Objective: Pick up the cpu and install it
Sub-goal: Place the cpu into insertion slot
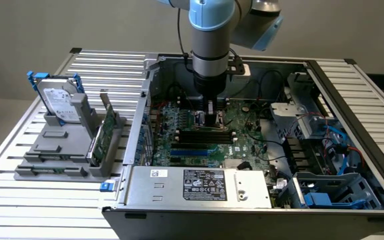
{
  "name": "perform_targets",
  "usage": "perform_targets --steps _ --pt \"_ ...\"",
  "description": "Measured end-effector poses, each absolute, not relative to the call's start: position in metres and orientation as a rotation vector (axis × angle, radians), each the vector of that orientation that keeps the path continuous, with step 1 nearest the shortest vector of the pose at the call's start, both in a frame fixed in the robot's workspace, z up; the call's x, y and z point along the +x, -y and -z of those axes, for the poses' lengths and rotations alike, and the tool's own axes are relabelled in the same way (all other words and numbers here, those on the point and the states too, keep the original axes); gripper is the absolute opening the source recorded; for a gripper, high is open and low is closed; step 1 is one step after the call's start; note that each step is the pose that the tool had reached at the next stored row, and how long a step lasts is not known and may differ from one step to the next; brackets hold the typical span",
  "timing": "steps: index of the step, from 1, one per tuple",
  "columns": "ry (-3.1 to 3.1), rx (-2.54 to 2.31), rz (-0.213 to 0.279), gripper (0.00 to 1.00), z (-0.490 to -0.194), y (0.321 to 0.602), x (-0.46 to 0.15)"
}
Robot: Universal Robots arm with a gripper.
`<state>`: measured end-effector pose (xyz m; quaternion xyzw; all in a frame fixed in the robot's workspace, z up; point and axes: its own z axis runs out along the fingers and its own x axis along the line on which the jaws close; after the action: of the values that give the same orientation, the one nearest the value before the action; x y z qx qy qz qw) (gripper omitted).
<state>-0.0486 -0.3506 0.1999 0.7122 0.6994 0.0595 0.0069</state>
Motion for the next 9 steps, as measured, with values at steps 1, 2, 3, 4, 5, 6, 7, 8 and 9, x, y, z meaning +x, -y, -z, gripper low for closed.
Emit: perform_targets --steps 1,2,3,4,5,6,7,8,9 --pt "-2.187 2.227 -0.186 0.55 -0.1998 0.3505 -0.0487" --pt "-2.187 2.227 -0.185 0.55 -0.1996 0.3504 -0.0487" --pt "-2.187 2.227 -0.185 0.55 -0.1996 0.3504 -0.0487" --pt "-2.187 2.227 -0.184 0.55 -0.1995 0.3503 -0.0487" --pt "-2.187 2.226 -0.184 0.55 -0.1994 0.3502 -0.0487" --pt "-2.187 2.226 -0.184 0.55 -0.1993 0.3501 -0.0487" --pt "-2.186 2.226 -0.183 0.55 -0.1993 0.35 -0.0487" --pt "-2.186 2.226 -0.182 0.55 -0.1992 0.3498 -0.0487" --pt "-2.186 2.226 -0.182 0.55 -0.1991 0.3496 -0.0487"
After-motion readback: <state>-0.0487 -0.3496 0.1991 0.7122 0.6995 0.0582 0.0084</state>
